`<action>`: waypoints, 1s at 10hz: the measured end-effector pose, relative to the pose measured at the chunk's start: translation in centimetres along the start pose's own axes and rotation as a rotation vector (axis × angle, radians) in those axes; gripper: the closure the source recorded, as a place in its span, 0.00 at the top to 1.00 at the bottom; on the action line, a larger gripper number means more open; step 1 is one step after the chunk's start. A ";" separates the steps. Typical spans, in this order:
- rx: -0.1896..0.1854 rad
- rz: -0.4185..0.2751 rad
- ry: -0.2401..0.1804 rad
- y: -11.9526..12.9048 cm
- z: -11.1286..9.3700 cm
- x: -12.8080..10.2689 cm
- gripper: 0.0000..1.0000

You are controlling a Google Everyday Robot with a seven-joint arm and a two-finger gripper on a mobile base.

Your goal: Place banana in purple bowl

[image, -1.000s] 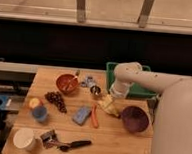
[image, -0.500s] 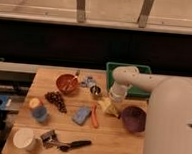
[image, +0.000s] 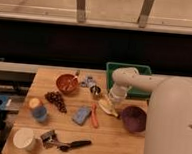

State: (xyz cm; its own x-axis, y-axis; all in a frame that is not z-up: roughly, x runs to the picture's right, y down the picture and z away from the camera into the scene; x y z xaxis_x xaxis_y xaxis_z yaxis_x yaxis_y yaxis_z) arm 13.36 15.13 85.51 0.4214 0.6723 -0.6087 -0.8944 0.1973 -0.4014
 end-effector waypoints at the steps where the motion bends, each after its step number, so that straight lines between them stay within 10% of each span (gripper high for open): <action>1: 0.010 -0.001 -0.018 0.1 -1.3 0.0 0.00; 7: 0.115 0.056 -0.158 -1.1 -11.3 1.5 0.00; 10: 0.140 0.161 -0.195 -4.4 -13.0 5.4 0.00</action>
State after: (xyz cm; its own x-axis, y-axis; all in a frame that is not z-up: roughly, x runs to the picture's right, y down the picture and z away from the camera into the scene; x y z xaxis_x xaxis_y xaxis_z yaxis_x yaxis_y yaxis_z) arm 21.58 8.59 75.05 0.2482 0.8244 -0.5086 -0.9650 0.1647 -0.2040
